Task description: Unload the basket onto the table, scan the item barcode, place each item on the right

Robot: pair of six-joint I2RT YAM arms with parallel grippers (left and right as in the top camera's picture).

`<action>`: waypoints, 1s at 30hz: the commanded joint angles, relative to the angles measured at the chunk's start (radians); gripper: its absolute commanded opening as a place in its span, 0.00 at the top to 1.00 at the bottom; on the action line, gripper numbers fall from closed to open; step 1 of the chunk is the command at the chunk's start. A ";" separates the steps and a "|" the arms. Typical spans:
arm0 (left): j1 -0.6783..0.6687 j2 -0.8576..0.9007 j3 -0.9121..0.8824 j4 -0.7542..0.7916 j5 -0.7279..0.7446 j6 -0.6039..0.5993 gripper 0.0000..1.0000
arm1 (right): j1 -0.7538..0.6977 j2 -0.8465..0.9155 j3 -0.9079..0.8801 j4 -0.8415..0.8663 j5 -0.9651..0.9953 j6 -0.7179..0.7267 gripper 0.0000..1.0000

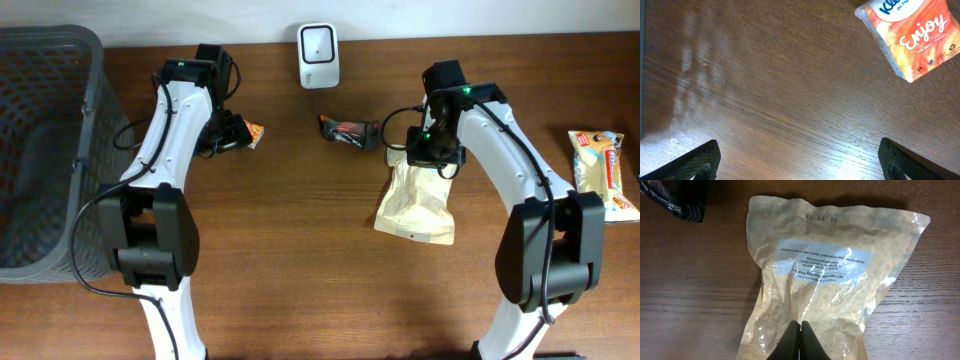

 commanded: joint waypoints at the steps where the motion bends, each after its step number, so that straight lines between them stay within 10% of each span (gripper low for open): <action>1: 0.000 -0.002 0.005 -0.001 -0.004 -0.010 0.01 | -0.006 0.008 0.008 -0.031 -0.002 0.006 0.41; 4: 0.000 -0.002 0.005 -0.001 -0.004 -0.010 0.01 | -0.006 0.008 -0.047 -0.032 -0.002 0.042 0.26; 21: 0.001 -0.002 0.005 -0.001 -0.004 -0.010 0.01 | -0.006 0.019 -0.399 0.348 0.001 0.101 0.27; 30: 0.001 -0.002 0.005 -0.001 -0.004 -0.010 0.01 | -0.006 0.025 -0.417 0.397 -0.003 0.124 0.78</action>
